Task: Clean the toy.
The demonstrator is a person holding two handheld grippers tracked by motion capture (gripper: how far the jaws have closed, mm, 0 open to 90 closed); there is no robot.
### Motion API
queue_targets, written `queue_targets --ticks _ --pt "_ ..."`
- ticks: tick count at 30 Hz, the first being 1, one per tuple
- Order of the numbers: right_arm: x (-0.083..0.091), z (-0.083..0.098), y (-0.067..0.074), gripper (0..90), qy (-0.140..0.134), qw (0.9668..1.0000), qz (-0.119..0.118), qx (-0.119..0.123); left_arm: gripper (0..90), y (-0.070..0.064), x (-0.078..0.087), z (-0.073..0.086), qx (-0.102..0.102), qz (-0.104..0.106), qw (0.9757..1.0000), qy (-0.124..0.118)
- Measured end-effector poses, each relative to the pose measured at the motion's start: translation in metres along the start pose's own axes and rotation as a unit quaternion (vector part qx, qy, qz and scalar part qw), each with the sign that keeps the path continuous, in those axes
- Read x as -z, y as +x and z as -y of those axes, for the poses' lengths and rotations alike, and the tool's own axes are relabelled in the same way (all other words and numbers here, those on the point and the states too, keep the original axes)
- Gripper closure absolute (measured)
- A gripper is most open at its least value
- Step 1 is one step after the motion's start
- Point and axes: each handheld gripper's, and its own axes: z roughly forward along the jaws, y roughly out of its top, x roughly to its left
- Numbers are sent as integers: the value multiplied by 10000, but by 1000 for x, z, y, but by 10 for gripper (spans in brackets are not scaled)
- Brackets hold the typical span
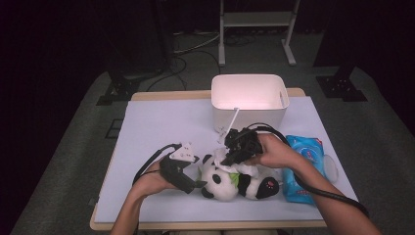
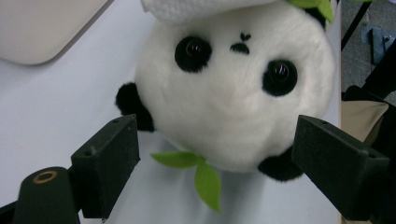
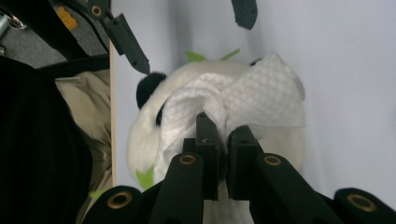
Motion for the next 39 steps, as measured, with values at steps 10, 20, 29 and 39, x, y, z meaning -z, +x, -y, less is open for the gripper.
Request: queue_targets --ticks 10,20,29,39 --pt "-18 -30 -3 848 131 9996 -143 194 142 4 9 6 58 -58 10000 -41" --pt "-35 -39 1 847 264 9986 -350 299 120 6 17 11 147 -93 9998 -92" --pt "-9 -11 3 845 54 9999 -91 88 113 2 7 1 54 14 10000 -28" --pt "17 38 -4 845 -56 9993 224 -288 116 -1 -16 -16 -82 195 9998 23"
